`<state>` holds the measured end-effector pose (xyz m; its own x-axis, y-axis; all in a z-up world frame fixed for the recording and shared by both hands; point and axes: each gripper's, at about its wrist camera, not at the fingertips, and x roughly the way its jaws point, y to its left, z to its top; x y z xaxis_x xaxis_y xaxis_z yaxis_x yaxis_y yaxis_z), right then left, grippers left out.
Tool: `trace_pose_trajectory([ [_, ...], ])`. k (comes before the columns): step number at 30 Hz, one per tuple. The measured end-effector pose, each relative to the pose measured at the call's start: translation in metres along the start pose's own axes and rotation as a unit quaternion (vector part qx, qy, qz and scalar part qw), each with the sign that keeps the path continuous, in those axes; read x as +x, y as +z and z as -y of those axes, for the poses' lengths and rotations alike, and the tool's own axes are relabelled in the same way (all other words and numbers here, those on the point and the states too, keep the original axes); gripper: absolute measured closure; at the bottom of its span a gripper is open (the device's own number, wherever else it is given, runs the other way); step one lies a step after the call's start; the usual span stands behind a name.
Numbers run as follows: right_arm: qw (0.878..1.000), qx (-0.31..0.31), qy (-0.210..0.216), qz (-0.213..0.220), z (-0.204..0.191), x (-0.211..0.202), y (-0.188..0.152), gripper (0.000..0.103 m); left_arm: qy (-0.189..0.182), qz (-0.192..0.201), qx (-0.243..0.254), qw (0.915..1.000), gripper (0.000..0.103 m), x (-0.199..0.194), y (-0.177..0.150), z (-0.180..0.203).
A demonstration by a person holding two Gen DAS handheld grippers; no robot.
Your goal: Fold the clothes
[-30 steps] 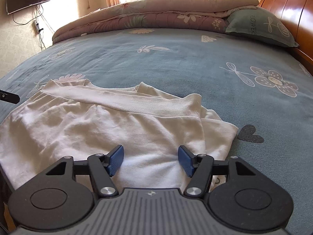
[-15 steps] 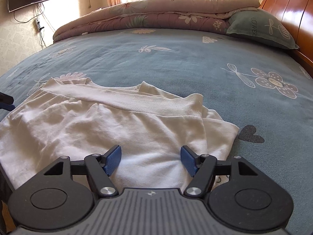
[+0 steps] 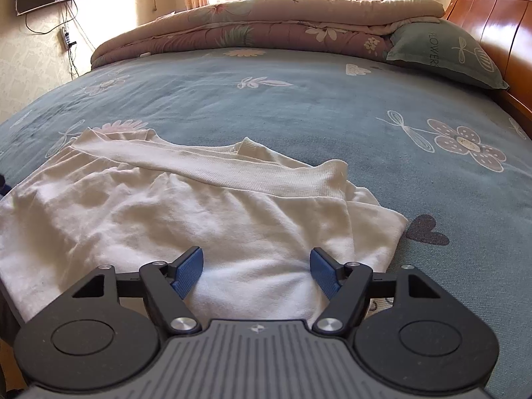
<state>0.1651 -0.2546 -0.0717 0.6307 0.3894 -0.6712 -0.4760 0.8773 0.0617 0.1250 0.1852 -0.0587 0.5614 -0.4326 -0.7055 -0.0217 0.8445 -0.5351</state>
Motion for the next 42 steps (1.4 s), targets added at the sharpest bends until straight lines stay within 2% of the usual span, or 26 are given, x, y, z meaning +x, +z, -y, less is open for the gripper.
trace_pose_trajectory([
  [3, 1.0, 0.0, 0.0, 0.0, 0.0, 0.0, 0.0, 0.027, -0.019, 0.003, 0.002, 0.9998, 0.026, 0.011, 0.009, 0.016],
  [8, 1.0, -0.002, -0.002, 0.001, 0.0, 0.0, 0.0, 0.027, 0.048, -0.056, -0.012, 0.9972, 0.027, 0.034, -0.004, 0.012],
  [10, 1.0, -0.004, -0.002, 0.001, -0.001, 0.0, 0.0, 0.027, 0.045, -0.049, -0.026, 0.9974, 0.026, 0.026, -0.002, 0.01],
  [13, 1.0, -0.008, -0.002, 0.0, -0.002, 0.001, 0.0, 0.024, 0.041, -0.01, -0.014, 0.999, 0.025, 0.012, 0.012, 0.025],
  [17, 1.0, -0.013, -0.003, 0.003, -0.003, -0.002, 0.0, 0.023, 0.006, 0.015, -0.019, 0.9997, 0.022, 0.03, 0.027, 0.041],
  [22, 1.0, -0.009, -0.001, 0.025, 0.0, -0.017, -0.003, 0.018, 0.047, -0.012, -0.018, 0.9987, 0.022, 0.081, 0.019, 0.043],
  [26, 0.998, 0.042, 0.024, 0.048, 0.015, -0.034, -0.009, 0.015, 0.057, 0.017, -0.015, 0.9981, 0.022, 0.079, 0.017, 0.057],
  [31, 0.994, 0.081, 0.053, 0.051, 0.025, -0.038, -0.012, 0.015, 0.056, 0.041, 0.027, 0.9972, 0.02, 0.084, 0.014, 0.086],
  [34, 0.993, 0.098, 0.053, 0.026, 0.03, -0.03, -0.015, 0.015, 0.064, 0.03, 0.019, 0.9973, 0.02, 0.103, 0.009, 0.089],
  [36, 0.993, 0.104, 0.052, 0.015, 0.034, -0.027, -0.018, 0.015, 0.07, 0.042, 0.006, 0.9966, 0.019, 0.108, 0.005, 0.087],
  [40, 0.995, 0.097, 0.012, 0.017, 0.038, -0.032, -0.024, 0.015, 0.086, 0.041, -0.003, 0.9955, 0.019, 0.102, 0.006, 0.095],
  [42, 0.994, 0.099, 0.015, 0.036, 0.039, -0.037, -0.022, 0.015, 0.083, 0.038, 0.011, 0.9958, 0.019, 0.095, 0.004, 0.106],
])
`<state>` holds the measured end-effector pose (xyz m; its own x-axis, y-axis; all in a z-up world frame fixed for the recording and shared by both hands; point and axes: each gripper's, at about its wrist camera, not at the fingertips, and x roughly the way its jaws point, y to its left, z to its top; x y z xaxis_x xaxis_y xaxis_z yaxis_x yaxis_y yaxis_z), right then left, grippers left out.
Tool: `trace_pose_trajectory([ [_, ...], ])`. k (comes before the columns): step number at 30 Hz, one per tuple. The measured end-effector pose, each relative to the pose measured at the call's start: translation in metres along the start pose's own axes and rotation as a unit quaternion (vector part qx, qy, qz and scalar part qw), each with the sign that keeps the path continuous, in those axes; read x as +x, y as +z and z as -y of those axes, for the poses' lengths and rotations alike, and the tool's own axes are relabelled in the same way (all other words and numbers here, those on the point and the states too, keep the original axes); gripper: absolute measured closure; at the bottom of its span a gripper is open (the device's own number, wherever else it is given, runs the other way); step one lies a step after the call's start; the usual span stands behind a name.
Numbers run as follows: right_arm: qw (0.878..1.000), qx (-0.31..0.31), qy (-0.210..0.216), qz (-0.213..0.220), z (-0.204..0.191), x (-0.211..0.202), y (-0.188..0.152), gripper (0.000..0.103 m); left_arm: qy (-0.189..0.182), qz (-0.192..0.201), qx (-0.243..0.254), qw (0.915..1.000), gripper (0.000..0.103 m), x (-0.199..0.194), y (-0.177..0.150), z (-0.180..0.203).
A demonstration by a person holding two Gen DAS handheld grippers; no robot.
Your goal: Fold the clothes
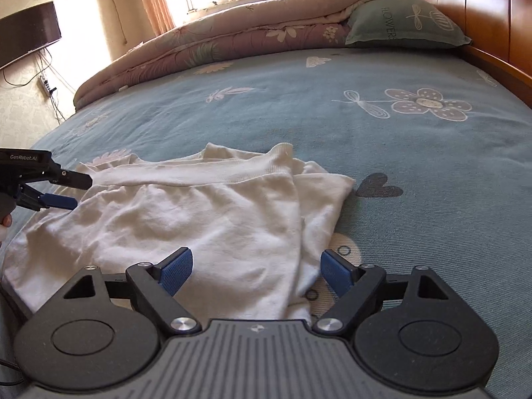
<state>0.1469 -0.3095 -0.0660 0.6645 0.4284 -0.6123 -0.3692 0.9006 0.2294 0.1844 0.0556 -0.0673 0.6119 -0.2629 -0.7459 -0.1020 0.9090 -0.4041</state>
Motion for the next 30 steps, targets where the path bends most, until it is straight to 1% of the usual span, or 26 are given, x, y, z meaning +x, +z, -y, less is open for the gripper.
trace_pose_trajectory([
  [3, 1.0, -0.001, 0.017, 0.026, -0.005, -0.002, 0.006, 0.015, -0.043, -0.012, 0.022, 0.9988, 0.017, -0.011, -0.007, 0.021],
  [6, 1.0, -0.011, 0.021, 0.015, -0.014, 0.008, 0.011, 0.015, -0.072, -0.031, 0.027, 0.9966, 0.016, -0.009, -0.018, 0.034],
  [7, 1.0, -0.018, 0.019, 0.009, -0.017, 0.011, 0.012, 0.015, -0.074, -0.038, 0.027, 0.9962, 0.016, -0.007, -0.022, 0.036],
  [9, 0.999, -0.035, 0.016, -0.004, -0.023, 0.016, 0.01, 0.015, -0.059, -0.062, 0.013, 0.9963, 0.016, 0.005, -0.031, 0.032],
  [10, 0.999, -0.044, 0.01, -0.011, -0.025, 0.017, 0.009, 0.014, -0.056, -0.067, 0.005, 0.9962, 0.016, 0.009, -0.035, 0.029],
  [12, 0.998, -0.06, -0.003, -0.023, -0.029, 0.02, 0.005, 0.013, -0.064, -0.06, -0.01, 0.9961, 0.015, 0.005, -0.036, 0.026],
  [14, 0.997, -0.072, -0.007, -0.024, -0.031, 0.019, 0.003, 0.012, -0.064, -0.054, -0.015, 0.9964, 0.015, -0.002, -0.031, 0.027],
  [16, 0.997, -0.078, -0.006, -0.019, -0.032, 0.016, 0.002, 0.011, -0.058, -0.031, -0.008, 0.9978, 0.015, -0.01, -0.027, 0.029],
  [18, 0.997, -0.081, -0.003, -0.008, -0.033, 0.013, 0.003, 0.011, -0.045, -0.017, -0.016, 0.9987, 0.015, -0.011, -0.025, 0.024],
  [20, 0.996, -0.086, 0.01, 0.01, -0.037, 0.008, 0.005, 0.01, -0.029, -0.04, -0.038, 0.9981, 0.015, 0.001, -0.025, 0.013],
  [21, 0.995, -0.091, 0.02, 0.019, -0.04, 0.006, 0.006, 0.006, -0.027, -0.045, -0.044, 0.9976, 0.015, 0.003, -0.026, 0.009],
  [22, 0.995, -0.096, 0.028, 0.024, -0.043, 0.005, 0.006, 0.0, -0.03, -0.042, -0.046, 0.9976, 0.015, 0.002, -0.025, 0.009],
  [24, 0.993, -0.109, 0.038, 0.023, -0.05, 0.006, 0.006, 0.0, -0.036, -0.035, -0.046, 0.9976, 0.015, -0.001, -0.023, 0.01],
  [27, 0.991, -0.128, 0.03, -0.008, -0.057, 0.017, 0.004, 0.0, -0.043, -0.018, -0.03, 0.9985, 0.014, -0.005, -0.01, 0.017],
  [30, 0.99, -0.132, 0.012, -0.047, -0.057, 0.03, 0.001, 0.0, -0.045, -0.002, -0.022, 0.9988, 0.014, -0.001, 0.006, 0.022],
])
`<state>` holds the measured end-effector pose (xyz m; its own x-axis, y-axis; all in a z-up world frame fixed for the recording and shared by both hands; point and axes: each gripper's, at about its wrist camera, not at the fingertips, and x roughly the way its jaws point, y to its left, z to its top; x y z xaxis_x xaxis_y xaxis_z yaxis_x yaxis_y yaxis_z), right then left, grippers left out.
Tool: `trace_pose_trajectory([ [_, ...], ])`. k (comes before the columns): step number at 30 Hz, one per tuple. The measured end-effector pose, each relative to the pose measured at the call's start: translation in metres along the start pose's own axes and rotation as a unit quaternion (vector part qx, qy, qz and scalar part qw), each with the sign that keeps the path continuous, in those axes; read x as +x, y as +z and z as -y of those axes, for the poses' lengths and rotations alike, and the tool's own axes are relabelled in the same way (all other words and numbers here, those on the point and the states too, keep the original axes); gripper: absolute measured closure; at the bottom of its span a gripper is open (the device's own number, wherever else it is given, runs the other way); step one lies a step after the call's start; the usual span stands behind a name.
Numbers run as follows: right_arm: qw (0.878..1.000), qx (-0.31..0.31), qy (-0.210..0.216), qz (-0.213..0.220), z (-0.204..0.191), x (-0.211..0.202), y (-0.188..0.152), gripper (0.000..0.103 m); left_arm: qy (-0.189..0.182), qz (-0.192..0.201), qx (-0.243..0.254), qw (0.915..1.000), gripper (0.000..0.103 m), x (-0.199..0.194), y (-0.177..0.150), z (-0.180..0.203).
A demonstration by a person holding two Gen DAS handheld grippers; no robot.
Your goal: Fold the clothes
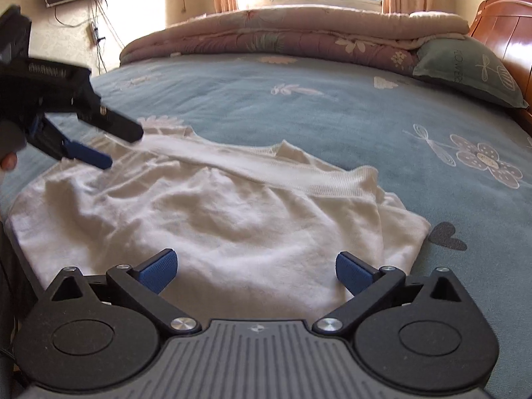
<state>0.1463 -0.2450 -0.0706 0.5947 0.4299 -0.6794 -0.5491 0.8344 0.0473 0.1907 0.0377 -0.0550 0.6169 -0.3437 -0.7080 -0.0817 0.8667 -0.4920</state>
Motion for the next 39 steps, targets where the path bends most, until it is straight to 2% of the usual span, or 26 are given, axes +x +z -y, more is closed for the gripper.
trace_pose_trajectory([
  [6, 1.0, -0.004, -0.004, -0.011, 0.0, 0.005, -0.004, 0.0, 0.013, -0.017, -0.016, 0.9997, 0.014, 0.038, 0.012, -0.013],
  [12, 1.0, -0.009, -0.006, -0.014, -0.001, 0.006, -0.004, 0.0, -0.007, 0.001, -0.008, 0.9999, 0.011, 0.025, 0.014, -0.001],
  [15, 1.0, -0.012, -0.007, -0.014, -0.002, 0.006, -0.005, 0.0, -0.023, -0.008, 0.005, 0.9997, 0.011, 0.029, 0.013, 0.006],
  [18, 1.0, -0.015, -0.007, -0.013, -0.003, 0.005, -0.005, 0.0, 0.0, -0.027, 0.013, 0.9995, 0.011, 0.053, 0.017, 0.002],
  [21, 1.0, -0.016, -0.008, -0.013, -0.003, 0.006, -0.005, 0.0, -0.005, -0.02, 0.006, 0.9998, 0.011, 0.056, 0.028, 0.004],
  [23, 1.0, -0.017, -0.01, -0.014, -0.004, 0.006, -0.005, 0.0, -0.011, -0.005, 0.008, 0.9999, 0.011, 0.047, 0.033, 0.01],
  [25, 1.0, -0.018, -0.01, -0.014, -0.004, 0.006, -0.004, 0.0, -0.036, -0.002, 0.003, 0.9993, 0.011, 0.038, 0.034, 0.014],
  [27, 1.0, -0.019, -0.01, -0.014, -0.004, 0.007, -0.004, 0.0, -0.06, -0.014, 0.004, 0.9981, 0.01, 0.036, 0.029, 0.019],
  [29, 1.0, -0.019, -0.01, -0.014, -0.004, 0.007, -0.004, 0.0, -0.069, -0.033, 0.016, 0.9969, 0.01, 0.044, 0.023, 0.025],
  [32, 1.0, -0.02, -0.01, -0.014, -0.004, 0.007, -0.004, 0.0, -0.032, -0.048, 0.032, 0.9979, 0.01, 0.07, 0.022, 0.027],
  [36, 1.0, -0.021, -0.01, -0.014, -0.004, 0.007, -0.003, 0.0, -0.025, -0.045, 0.025, 0.9984, 0.01, 0.082, 0.036, 0.03],
  [39, 1.0, -0.021, -0.01, -0.014, -0.004, 0.008, -0.003, 0.0, -0.063, -0.042, 0.032, 0.9966, 0.01, 0.066, 0.036, 0.042],
])
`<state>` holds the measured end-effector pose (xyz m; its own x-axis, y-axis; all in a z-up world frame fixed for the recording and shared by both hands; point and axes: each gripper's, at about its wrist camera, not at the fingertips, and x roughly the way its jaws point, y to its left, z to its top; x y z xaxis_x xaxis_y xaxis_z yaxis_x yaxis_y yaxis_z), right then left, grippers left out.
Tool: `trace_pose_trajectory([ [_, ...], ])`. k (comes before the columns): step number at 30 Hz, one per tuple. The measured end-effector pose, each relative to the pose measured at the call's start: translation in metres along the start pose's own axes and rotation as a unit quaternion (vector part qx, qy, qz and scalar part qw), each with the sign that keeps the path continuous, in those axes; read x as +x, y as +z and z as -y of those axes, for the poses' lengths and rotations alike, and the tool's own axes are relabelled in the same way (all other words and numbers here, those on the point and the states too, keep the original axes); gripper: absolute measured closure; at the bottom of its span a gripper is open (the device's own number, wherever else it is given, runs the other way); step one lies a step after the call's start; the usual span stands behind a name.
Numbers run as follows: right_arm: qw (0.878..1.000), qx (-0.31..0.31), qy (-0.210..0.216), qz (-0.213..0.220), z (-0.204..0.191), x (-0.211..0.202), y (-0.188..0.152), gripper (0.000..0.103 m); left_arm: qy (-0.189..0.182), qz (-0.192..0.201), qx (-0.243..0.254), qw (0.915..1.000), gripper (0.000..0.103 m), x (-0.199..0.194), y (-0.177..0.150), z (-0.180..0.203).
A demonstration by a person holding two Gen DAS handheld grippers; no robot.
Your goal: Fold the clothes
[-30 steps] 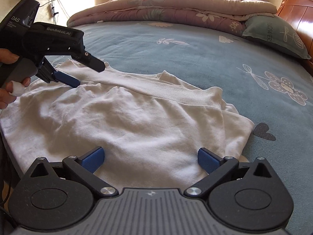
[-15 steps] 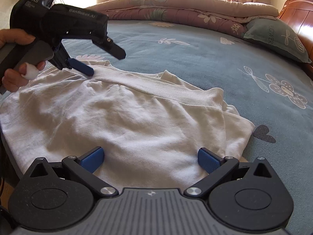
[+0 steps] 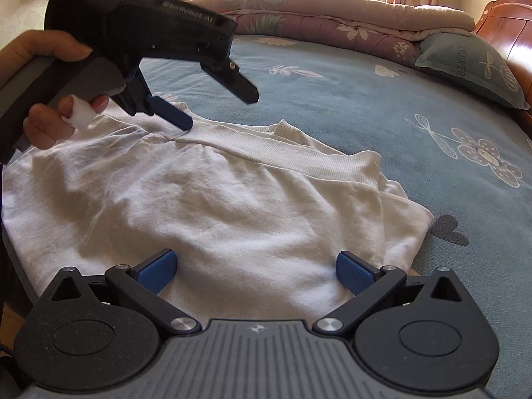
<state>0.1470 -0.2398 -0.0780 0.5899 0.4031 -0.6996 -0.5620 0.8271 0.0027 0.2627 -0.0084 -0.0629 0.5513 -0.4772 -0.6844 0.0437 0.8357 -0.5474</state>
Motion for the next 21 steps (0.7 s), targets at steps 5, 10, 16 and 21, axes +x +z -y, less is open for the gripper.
trace_pose_trajectory([
  [5, 1.0, -0.001, 0.001, 0.0, 0.0, 0.0, 0.0, 0.0, -0.05, -0.048, 0.002, 0.9976, 0.009, 0.003, -0.028, 0.02],
  [10, 1.0, 0.001, 0.002, 0.0, 0.001, 0.001, 0.0, 0.0, -0.021, -0.062, -0.006, 0.9978, 0.01, 0.027, -0.038, 0.019],
  [16, 1.0, 0.004, 0.005, 0.004, 0.003, 0.0, 0.002, 0.0, -0.014, -0.031, 0.01, 0.9994, 0.009, -0.012, -0.033, 0.032],
  [21, 1.0, 0.01, 0.0, 0.013, 0.004, -0.003, 0.004, 0.0, -0.001, -0.004, -0.012, 0.9999, 0.009, -0.059, -0.048, 0.025],
])
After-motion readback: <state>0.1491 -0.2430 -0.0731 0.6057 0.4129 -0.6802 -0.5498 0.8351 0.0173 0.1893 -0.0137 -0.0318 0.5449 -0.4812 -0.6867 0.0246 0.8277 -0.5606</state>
